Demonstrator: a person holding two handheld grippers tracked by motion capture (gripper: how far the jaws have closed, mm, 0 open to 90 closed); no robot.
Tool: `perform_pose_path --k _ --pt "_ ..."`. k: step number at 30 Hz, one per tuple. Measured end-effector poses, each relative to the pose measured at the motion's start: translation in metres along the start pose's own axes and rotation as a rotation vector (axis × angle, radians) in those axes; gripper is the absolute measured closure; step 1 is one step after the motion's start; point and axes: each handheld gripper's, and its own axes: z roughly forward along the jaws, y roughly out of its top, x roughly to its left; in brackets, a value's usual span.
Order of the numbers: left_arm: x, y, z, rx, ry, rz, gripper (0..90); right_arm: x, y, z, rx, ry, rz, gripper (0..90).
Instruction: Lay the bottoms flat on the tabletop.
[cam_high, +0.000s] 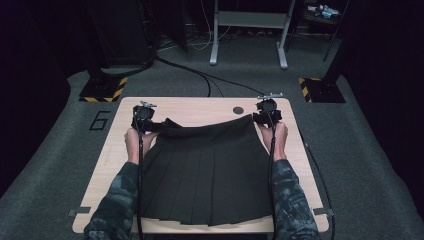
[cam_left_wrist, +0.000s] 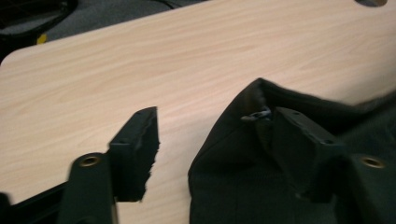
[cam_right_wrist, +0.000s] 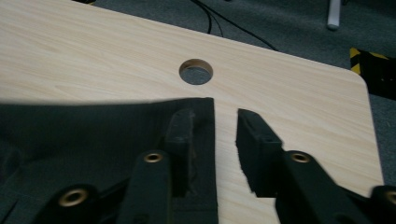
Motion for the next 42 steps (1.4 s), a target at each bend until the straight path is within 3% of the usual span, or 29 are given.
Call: perform_pose_path --k 3,7,10,12,21,28,32,35,38,42 --pt "0.008 -0.003 -0.008 0.001 0.0 -0.011 21.7 -0.005 -0.006 -0.005 -0.001 0.015 0.011 57.9" --pt "0.015 -0.008 -0.023 -0.027 0.003 -0.02 16.8 -0.006 -0.017 -0.012 0.008 0.035 -0.001 43.8" --pt "0.016 -0.02 -0.035 -0.026 0.003 0.01 16.1 -0.006 -0.027 -0.02 0.021 0.053 0.002 35.7" --pt "0.016 -0.03 -0.041 -0.027 -0.013 0.027 17.0 -0.006 -0.035 -0.026 0.018 0.066 -0.002 32.6" --pt "0.02 -0.094 -0.072 -0.015 -0.044 0.021 19.5 -0.004 -0.084 -0.06 -0.028 0.113 -0.035 18.4" --pt "0.018 -0.142 -0.08 0.056 -0.076 0.015 26.6 0.001 -0.126 -0.068 -0.004 0.123 -0.051 15.3" --pt "0.016 -0.163 -0.083 0.066 -0.073 0.005 32.1 0.004 -0.148 -0.068 0.02 0.125 -0.05 15.1" --pt "0.011 -0.178 -0.087 0.073 -0.076 0.003 43.9 0.004 -0.163 -0.067 0.038 0.135 -0.032 14.9" --pt "0.005 -0.194 -0.09 0.069 -0.096 0.033 59.2 0.002 -0.173 -0.067 0.047 0.132 -0.034 14.9" --pt "0.003 -0.211 -0.091 0.071 -0.111 0.027 71.7 0.0 -0.185 -0.068 0.064 0.128 -0.015 14.9"
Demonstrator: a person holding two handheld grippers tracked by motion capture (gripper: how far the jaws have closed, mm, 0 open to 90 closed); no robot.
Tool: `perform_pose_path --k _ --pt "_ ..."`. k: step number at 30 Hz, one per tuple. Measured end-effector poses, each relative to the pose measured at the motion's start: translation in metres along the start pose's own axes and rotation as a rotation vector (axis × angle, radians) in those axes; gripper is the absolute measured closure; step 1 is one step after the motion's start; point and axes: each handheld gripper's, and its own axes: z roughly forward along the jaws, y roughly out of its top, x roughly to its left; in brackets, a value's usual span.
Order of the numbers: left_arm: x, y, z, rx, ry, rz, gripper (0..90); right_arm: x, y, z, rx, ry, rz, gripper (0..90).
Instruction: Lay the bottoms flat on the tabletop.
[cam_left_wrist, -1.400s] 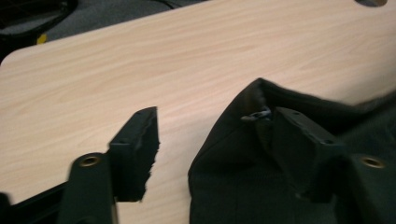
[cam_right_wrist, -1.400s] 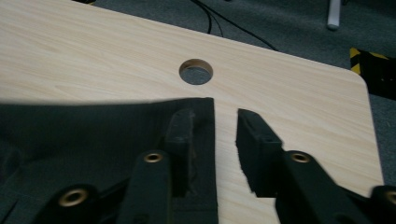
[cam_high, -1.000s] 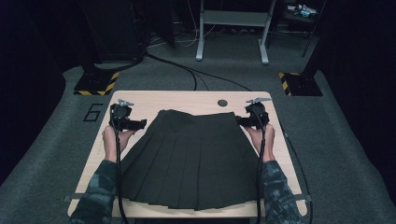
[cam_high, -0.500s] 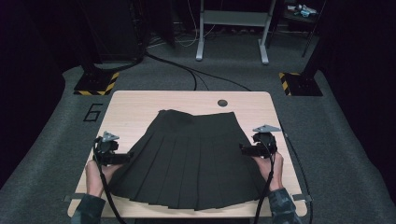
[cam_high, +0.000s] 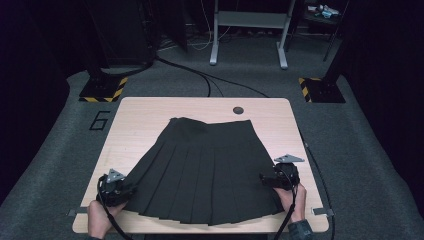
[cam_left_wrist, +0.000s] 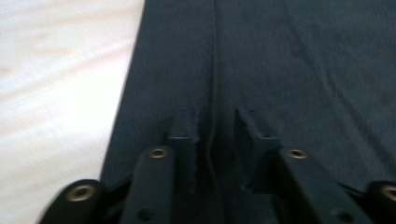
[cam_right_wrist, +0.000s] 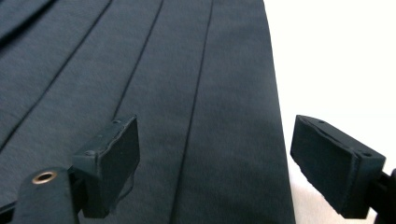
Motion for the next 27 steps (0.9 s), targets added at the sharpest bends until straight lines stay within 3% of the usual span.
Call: perform_pose_path --k 4,7,10,12,13,15,16,21,27 --pt "-0.001 -0.008 0.0 -0.026 -0.027 -0.024 77.0 0.0 -0.009 0.0 0.007 -0.004 0.004 14.8" --pt "-0.004 -0.011 -0.002 -0.014 -0.075 -0.017 73.4 0.001 -0.013 -0.001 0.011 -0.005 0.006 14.6" --pt "-0.007 -0.007 -0.01 -0.019 -0.083 -0.017 60.4 0.001 -0.015 -0.005 0.013 -0.007 0.001 13.5" --pt "-0.01 -0.001 -0.019 -0.05 -0.077 -0.016 48.2 0.002 -0.014 -0.01 0.004 -0.012 0.002 12.3" --pt "-0.012 0.002 -0.022 -0.055 -0.071 -0.014 38.6 0.002 -0.012 -0.014 -0.002 -0.017 0.001 10.6" --pt "-0.016 0.01 -0.029 -0.074 -0.021 -0.012 16.5 0.003 -0.011 -0.022 -0.015 -0.022 0.0 8.5" --pt "-0.016 0.014 -0.032 -0.089 -0.021 -0.007 12.5 0.004 -0.01 -0.026 -0.026 -0.025 0.0 7.7" --pt "-0.017 0.025 -0.025 -0.087 -0.012 -0.007 0.2 0.011 -0.013 -0.037 -0.022 -0.022 -0.005 0.0" --pt "-0.02 0.018 -0.004 -0.03 -0.015 -0.007 0.0 0.016 -0.024 -0.032 0.017 -0.012 0.0 0.0"
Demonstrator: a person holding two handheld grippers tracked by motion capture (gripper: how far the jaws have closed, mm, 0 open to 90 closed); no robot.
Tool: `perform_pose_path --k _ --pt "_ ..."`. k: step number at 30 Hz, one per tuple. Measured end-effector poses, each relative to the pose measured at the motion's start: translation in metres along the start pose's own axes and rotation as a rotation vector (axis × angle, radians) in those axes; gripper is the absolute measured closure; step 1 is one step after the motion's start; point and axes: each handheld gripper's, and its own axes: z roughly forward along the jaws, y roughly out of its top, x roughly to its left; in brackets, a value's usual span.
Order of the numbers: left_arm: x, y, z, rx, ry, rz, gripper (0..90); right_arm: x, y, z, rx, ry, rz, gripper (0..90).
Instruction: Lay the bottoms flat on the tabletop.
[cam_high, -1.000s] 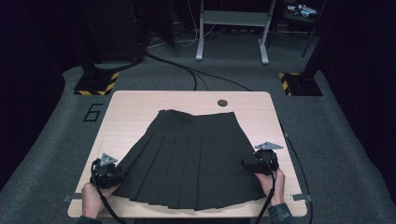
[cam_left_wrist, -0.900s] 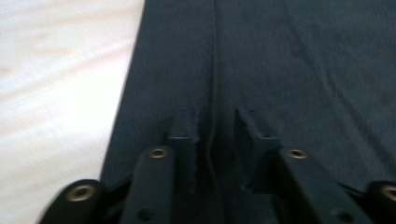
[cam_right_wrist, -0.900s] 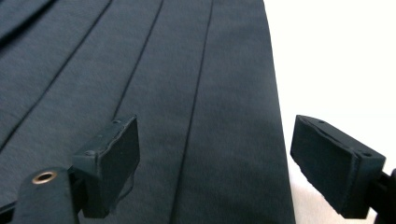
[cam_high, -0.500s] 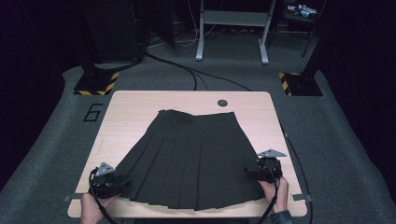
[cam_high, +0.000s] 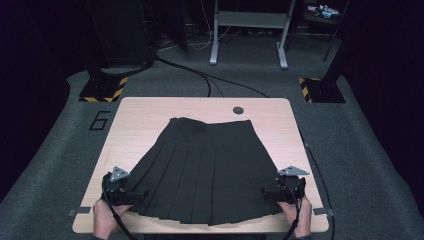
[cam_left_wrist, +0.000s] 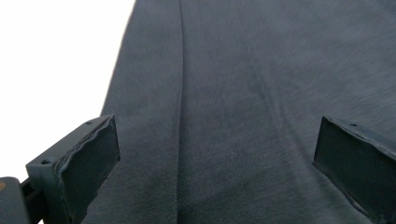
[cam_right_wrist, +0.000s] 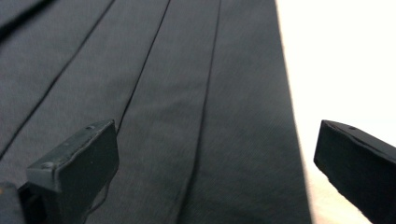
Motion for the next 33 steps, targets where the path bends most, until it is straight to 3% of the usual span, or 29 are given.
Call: perform_pose_path --k 5,9,13,16,22,33 --pt "-0.001 -0.01 0.017 0.054 0.0 -0.03 0.0 0.009 -0.011 0.012 0.05 0.02 -0.001 0.0" --pt "-0.001 -0.019 0.026 0.051 0.018 -0.038 0.0 0.013 -0.019 0.024 0.103 0.016 -0.012 0.0" --pt "-0.005 -0.022 0.028 0.028 0.063 -0.022 0.0 0.01 -0.019 0.027 0.086 0.022 -0.005 0.0" --pt "-0.006 -0.023 0.029 0.009 0.072 -0.035 0.0 0.01 -0.019 0.028 0.075 0.026 -0.005 0.0" --pt "-0.004 -0.019 0.034 0.0 0.076 -0.037 0.0 0.008 -0.018 0.031 0.052 0.02 0.007 0.0" --pt "0.007 0.003 0.053 0.014 0.068 -0.021 0.0 -0.005 0.0 0.049 0.044 0.009 0.013 0.0"
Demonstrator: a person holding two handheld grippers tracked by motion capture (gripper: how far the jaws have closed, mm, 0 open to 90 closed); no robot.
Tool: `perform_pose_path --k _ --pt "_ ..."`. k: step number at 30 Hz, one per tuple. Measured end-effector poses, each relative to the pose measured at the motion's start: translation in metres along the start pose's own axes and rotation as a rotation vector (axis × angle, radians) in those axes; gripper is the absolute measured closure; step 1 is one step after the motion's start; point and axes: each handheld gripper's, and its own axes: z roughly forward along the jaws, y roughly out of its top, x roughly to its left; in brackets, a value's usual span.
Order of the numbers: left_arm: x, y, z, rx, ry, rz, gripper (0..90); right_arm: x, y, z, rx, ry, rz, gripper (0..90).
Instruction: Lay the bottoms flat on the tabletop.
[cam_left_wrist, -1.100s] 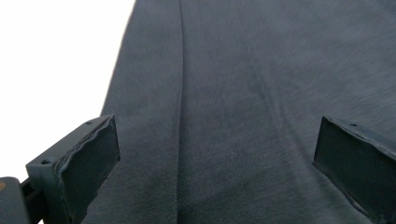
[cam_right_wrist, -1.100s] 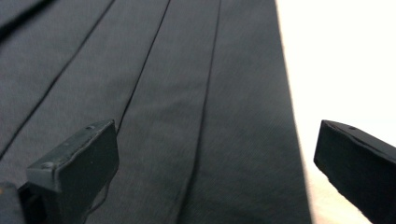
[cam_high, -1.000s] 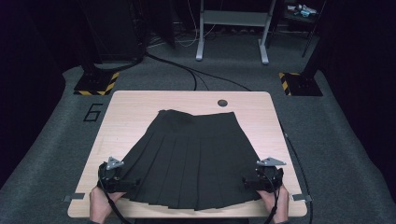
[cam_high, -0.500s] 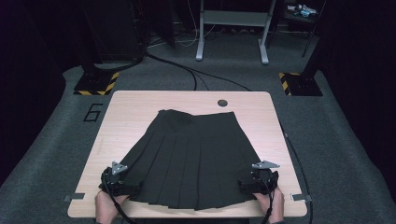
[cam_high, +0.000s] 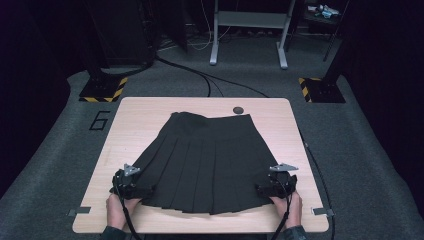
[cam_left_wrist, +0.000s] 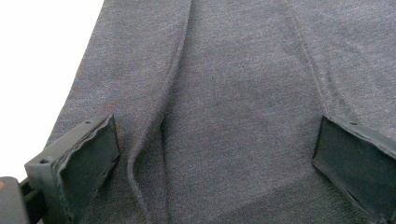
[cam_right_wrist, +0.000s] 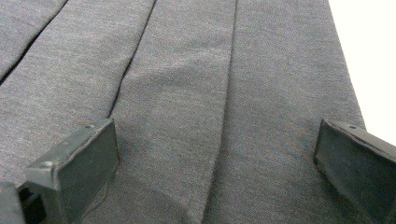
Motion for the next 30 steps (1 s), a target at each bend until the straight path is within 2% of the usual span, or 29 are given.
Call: perform_pose_path --k 10,19,20,21,22,27,29,30 --pt "0.012 0.023 0.018 0.021 -0.009 0.01 0.0 -0.012 0.017 0.015 -0.014 -0.003 0.002 0.0" --pt "0.018 0.039 0.032 0.027 -0.006 0.001 0.0 -0.025 0.037 0.032 -0.01 -0.002 0.001 0.0" --pt "0.019 0.04 0.032 0.028 -0.003 0.001 0.0 -0.026 0.038 0.033 -0.016 -0.003 -0.004 0.0" --pt "0.019 0.04 0.033 0.024 -0.002 -0.001 0.0 -0.025 0.039 0.033 -0.01 -0.004 0.016 0.0" --pt "0.019 0.04 0.033 0.024 -0.001 0.0 0.0 -0.026 0.04 0.035 -0.019 -0.004 -0.002 0.0" --pt "0.019 0.039 0.031 0.025 -0.002 -0.006 0.0 -0.028 0.041 0.035 -0.02 0.006 -0.01 0.0" --pt "0.02 0.038 0.026 0.032 -0.016 -0.011 0.0 -0.028 0.041 0.031 -0.005 0.0 -0.001 0.0" --pt "0.022 0.037 0.022 0.019 -0.03 -0.023 0.0 -0.028 0.041 0.029 -0.003 0.004 0.004 0.0"
